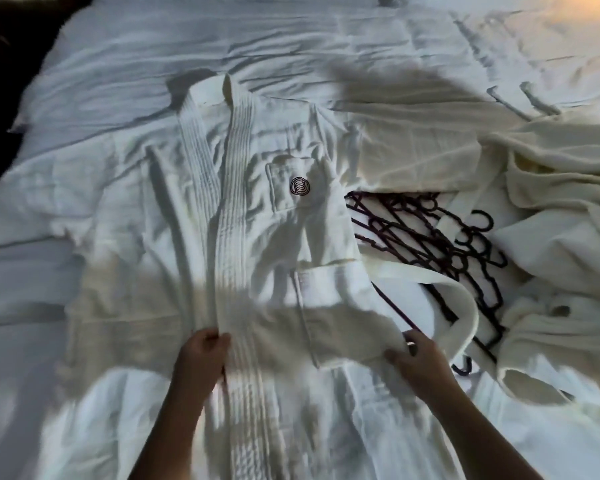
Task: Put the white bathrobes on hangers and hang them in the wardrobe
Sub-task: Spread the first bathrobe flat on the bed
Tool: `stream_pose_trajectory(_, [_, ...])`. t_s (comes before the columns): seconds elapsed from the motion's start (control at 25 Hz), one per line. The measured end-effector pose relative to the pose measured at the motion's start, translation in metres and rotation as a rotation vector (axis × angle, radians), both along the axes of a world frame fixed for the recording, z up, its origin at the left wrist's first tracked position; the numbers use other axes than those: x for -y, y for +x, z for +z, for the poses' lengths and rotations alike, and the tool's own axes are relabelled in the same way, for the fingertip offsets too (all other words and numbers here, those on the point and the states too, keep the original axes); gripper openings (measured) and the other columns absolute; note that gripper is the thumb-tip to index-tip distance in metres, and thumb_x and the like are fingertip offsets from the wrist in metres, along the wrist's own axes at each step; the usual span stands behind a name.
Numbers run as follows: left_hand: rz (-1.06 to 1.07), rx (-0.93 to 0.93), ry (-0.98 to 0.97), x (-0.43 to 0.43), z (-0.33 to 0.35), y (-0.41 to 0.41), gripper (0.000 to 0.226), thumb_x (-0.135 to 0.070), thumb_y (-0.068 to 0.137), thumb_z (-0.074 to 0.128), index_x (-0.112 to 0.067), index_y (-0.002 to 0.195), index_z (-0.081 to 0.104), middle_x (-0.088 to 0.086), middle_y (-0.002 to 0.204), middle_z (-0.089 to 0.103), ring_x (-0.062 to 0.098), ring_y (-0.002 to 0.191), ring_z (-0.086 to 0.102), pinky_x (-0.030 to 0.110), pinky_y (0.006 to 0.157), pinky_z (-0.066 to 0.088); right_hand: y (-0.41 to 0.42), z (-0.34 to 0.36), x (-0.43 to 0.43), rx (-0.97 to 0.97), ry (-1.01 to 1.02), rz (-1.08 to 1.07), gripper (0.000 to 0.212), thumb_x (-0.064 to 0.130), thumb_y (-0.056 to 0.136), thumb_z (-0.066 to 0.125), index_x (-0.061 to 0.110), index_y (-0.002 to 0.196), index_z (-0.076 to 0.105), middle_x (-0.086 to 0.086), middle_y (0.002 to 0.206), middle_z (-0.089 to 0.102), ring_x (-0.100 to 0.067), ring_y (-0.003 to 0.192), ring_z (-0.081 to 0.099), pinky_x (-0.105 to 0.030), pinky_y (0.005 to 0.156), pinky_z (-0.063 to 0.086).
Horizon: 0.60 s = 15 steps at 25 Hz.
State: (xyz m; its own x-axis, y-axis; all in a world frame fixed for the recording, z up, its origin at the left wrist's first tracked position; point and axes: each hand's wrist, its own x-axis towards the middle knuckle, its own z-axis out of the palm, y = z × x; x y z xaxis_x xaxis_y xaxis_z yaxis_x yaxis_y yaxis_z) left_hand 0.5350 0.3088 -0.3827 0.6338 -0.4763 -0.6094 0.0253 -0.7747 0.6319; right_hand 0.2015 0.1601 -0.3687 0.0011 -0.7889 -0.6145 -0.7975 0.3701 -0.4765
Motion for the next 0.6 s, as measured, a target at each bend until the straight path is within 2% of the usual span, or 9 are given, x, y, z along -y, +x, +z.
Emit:
stream_pose_trajectory(0.04, [-0.043,-0.07,0.024,-0.015,-0.002,-0.011,0.014,-0.027,0.087,0.077,-0.017,0.083,0.069,-0.004,0.065,0.069,0.026,0.066,0.067,0.039,0.068,0.055,-0.009,0.001,-0.006,0.011,0.028,0.015,0.015,0.024,0.076,0.08,0.016,0.081,0.068,-0.003,0.071,0.07,-0.024,0.069,0.066,-0.04,0.066,0.053])
stream_pose_trajectory(0.12, [-0.086,-0.027,0.081,-0.049,-0.006,-0.034,0.012,-0.02,0.092,0.073,-0.016,0.082,0.071,0.003,0.067,0.071,0.028,0.071,0.07,0.038,0.07,0.054,-0.024,0.013,-0.022,-0.016,-0.002,0.001,0.016,0.027,0.081,0.08,0.014,0.082,0.07,-0.004,0.074,0.069,-0.024,0.073,0.064,-0.036,0.064,0.046])
stream_pose_trajectory(0.2, [0.036,-0.014,0.073,-0.082,-0.007,-0.051,0.014,-0.016,0.093,0.072,-0.017,0.079,0.074,0.005,0.07,0.072,0.028,0.073,0.068,0.038,0.073,0.051,-0.044,0.019,-0.036,0.026,0.007,-0.041,0.021,0.028,0.08,0.083,0.013,0.09,0.071,-0.004,0.08,0.071,-0.026,0.078,0.065,-0.033,0.066,0.044])
stream_pose_trajectory(0.28, [0.177,-0.268,-0.008,-0.105,0.001,-0.07,0.011,-0.006,0.093,0.07,-0.015,0.093,0.076,0.006,0.083,0.075,0.024,0.079,0.067,0.035,0.079,0.048,-0.063,0.024,-0.05,0.167,0.217,-0.01,0.03,0.026,0.071,0.088,0.013,0.094,0.074,-0.006,0.082,0.077,-0.024,0.079,0.073,-0.032,0.067,0.053])
stream_pose_trajectory(0.32, [0.194,-0.381,-0.034,-0.114,0.006,-0.079,0.015,0.002,0.093,0.067,-0.01,0.099,0.075,0.009,0.09,0.077,0.022,0.082,0.069,0.033,0.079,0.051,-0.072,0.024,-0.059,0.155,0.269,0.018,0.029,0.025,0.069,0.088,0.013,0.092,0.075,-0.006,0.08,0.077,-0.023,0.077,0.074,-0.032,0.066,0.055])
stream_pose_trajectory(0.36, [0.15,-0.393,-0.033,-0.12,0.009,-0.088,0.019,0.008,0.092,0.065,-0.006,0.1,0.073,0.012,0.092,0.077,0.017,0.079,0.072,0.029,0.075,0.055,-0.08,0.019,-0.067,0.089,0.248,0.003,0.024,0.026,0.072,0.088,0.013,0.089,0.076,-0.006,0.077,0.077,-0.023,0.075,0.074,-0.034,0.066,0.055])
stream_pose_trajectory(0.48, [0.092,-0.164,0.011,-0.126,0.012,-0.103,0.016,0.008,0.092,0.066,-0.005,0.09,0.075,0.007,0.076,0.077,0.001,0.06,0.068,0.014,0.059,0.051,-0.087,0.007,-0.087,-0.095,0.099,-0.034,0.025,0.037,0.08,0.081,0.014,0.081,0.074,-0.003,0.074,0.073,-0.027,0.076,0.07,-0.036,0.065,0.051])
stream_pose_trajectory(0.56, [0.114,-0.176,-0.015,-0.126,0.018,-0.105,0.015,0.001,0.092,0.068,-0.01,0.086,0.076,0.001,0.071,0.076,0.006,0.064,0.069,0.02,0.063,0.052,-0.089,0.003,-0.096,-0.033,0.134,-0.046,0.023,0.035,0.077,0.082,0.013,0.082,0.074,-0.002,0.073,0.075,-0.027,0.076,0.072,-0.04,0.067,0.057])
stream_pose_trajectory(0.6, [0.11,-0.243,-0.033,-0.13,0.021,-0.106,0.011,-0.002,0.092,0.07,-0.01,0.089,0.077,0.004,0.077,0.077,0.014,0.073,0.072,0.027,0.071,0.055,-0.094,0.004,-0.099,0.014,0.17,-0.057,0.02,0.031,0.076,0.082,0.013,0.083,0.076,-0.002,0.073,0.076,-0.027,0.077,0.074,-0.043,0.07,0.059])
